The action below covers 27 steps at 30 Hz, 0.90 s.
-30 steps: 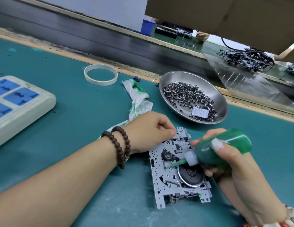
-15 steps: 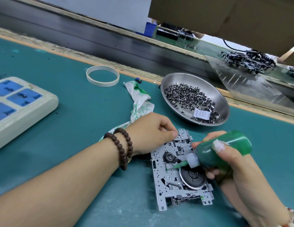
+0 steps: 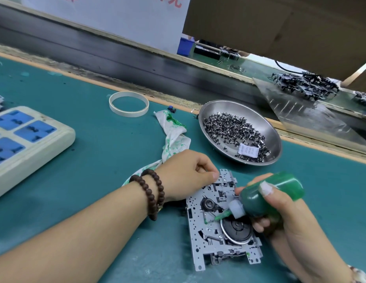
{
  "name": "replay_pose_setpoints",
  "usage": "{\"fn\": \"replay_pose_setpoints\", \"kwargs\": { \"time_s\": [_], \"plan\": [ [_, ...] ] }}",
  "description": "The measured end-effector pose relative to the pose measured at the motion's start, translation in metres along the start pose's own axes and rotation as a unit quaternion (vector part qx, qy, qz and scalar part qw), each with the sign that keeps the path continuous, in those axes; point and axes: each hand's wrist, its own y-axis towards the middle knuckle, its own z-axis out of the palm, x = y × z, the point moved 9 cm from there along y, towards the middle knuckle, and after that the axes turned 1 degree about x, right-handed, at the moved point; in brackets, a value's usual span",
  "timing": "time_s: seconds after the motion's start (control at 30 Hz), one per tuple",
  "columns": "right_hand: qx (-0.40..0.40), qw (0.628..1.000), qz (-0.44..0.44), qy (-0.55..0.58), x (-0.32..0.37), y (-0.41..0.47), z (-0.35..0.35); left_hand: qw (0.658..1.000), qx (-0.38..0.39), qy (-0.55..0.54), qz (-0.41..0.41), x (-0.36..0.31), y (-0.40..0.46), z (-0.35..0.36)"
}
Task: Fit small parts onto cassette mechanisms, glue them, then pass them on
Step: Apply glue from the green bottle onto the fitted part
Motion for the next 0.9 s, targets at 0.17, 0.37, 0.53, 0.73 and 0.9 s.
{"fn": "replay_pose_setpoints", "kwargs": {
  "time_s": [0.17, 0.37, 0.53, 0.73, 0.9],
  "plan": [
    [-0.01, 1.0, 0.002, 0.013, -0.0032, 0.001, -0.0032, 1.0, 0.001, -0.004, 0.001, 0.0003, 0.0004, 0.0003],
    [-0.019, 1.0, 0.005, 0.022, -0.0044, 0.0018, -0.0037, 1.0, 0.0, -0.001, 0.003, 0.0007, 0.0008, 0.0001],
    [-0.019, 0.999, 0.013, 0.021, -0.0056, 0.0011, -0.0044, 1.0, -0.001, -0.004, 0.003, 0.0005, 0.0012, -0.0005],
    [-0.021, 1.0, 0.007, 0.006, -0.0054, 0.0017, -0.006, 1.0, -0.004, -0.001, 0.002, 0.0006, 0.001, -0.001],
    [-0.029, 0.999, 0.01, 0.01, -0.0077, 0.0029, -0.0096, 1.0, -0.001, -0.008, 0.002, 0.0013, 0.001, -0.0002]
  ]
}}
